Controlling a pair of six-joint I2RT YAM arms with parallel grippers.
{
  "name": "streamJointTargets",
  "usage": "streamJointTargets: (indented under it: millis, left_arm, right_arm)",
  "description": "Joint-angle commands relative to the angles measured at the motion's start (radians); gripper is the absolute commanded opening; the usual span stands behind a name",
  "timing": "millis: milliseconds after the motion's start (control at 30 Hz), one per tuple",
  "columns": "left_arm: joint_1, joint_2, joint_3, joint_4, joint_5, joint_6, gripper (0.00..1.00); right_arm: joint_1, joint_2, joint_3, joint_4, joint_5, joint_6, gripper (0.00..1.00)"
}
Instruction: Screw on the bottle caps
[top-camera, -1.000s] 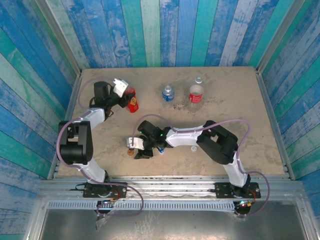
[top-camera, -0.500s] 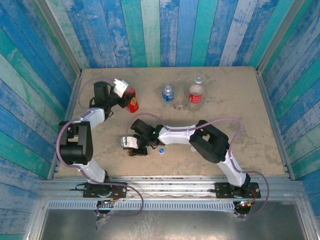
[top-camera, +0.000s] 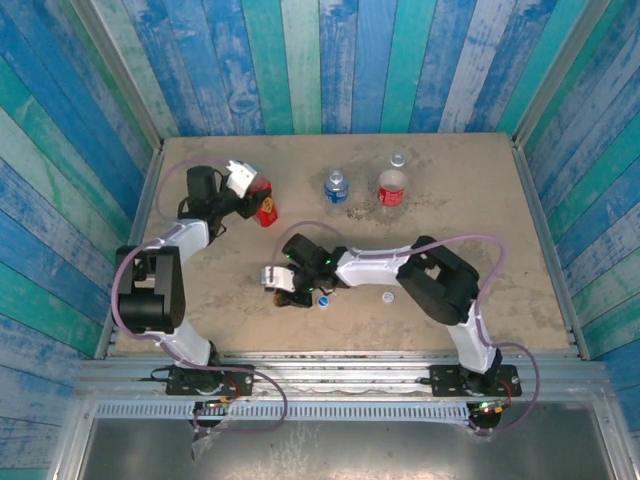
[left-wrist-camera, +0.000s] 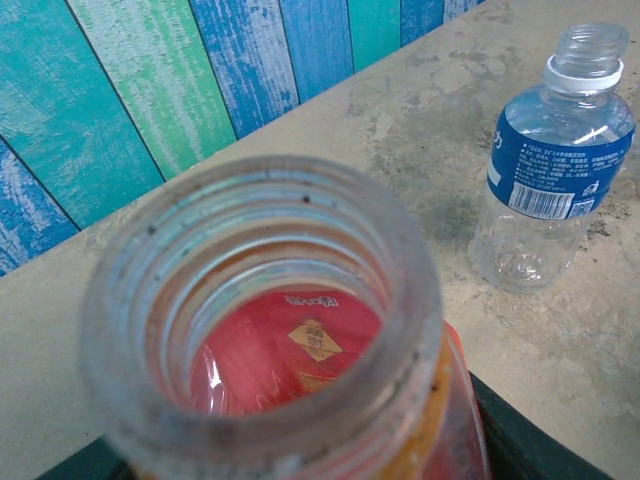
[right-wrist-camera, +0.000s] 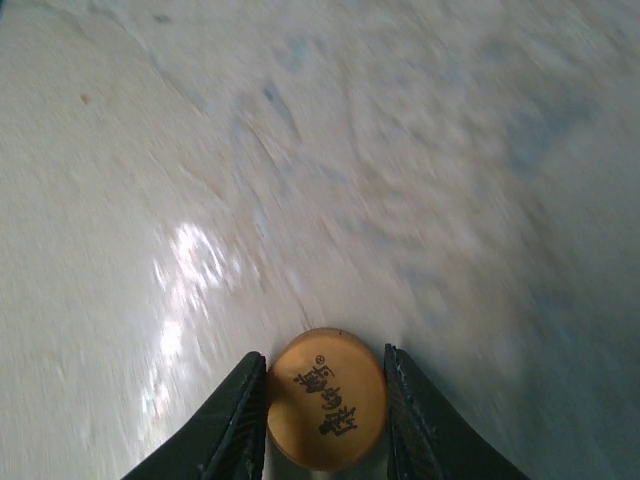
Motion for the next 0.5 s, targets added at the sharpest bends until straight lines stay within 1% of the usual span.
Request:
streamJointTargets:
  millis: [0, 167, 267, 433, 467]
  left_arm:
    - [-0.036, -0.06, -0.017, -0.051, 0.017, -0.008, 0.56]
    - [-0.095, -0.111, -0.068, -0.021, 0.022, -0.042, 0.55]
    - [-0.127, -0.138, -0.099, -0.011, 0.039, -0.051, 0.56]
    - [-0.218, -0.153, -0.087, -0.07, 0.031, -0.032, 0.56]
    - [-0.241, -0.151, -0.08, -0.086, 0.032, -0.031, 0.56]
  right_arm:
    - [-0.061, -0.097, -0.105, 0.068, 0.041, 0.068, 0.3]
    - [-0.156, -0.223, -0.273, 0.103, 0.074, 0.111, 0.31]
    - [-0.215, -0.301, -0.385, 0.142, 0.116, 0.139, 0.32]
    - [-0.315, -0.383, -0.513, 0.17, 0.177, 0.212, 0.31]
    - [-0.338, -0.395, -0.535, 0.187, 0.165, 0.238, 0.31]
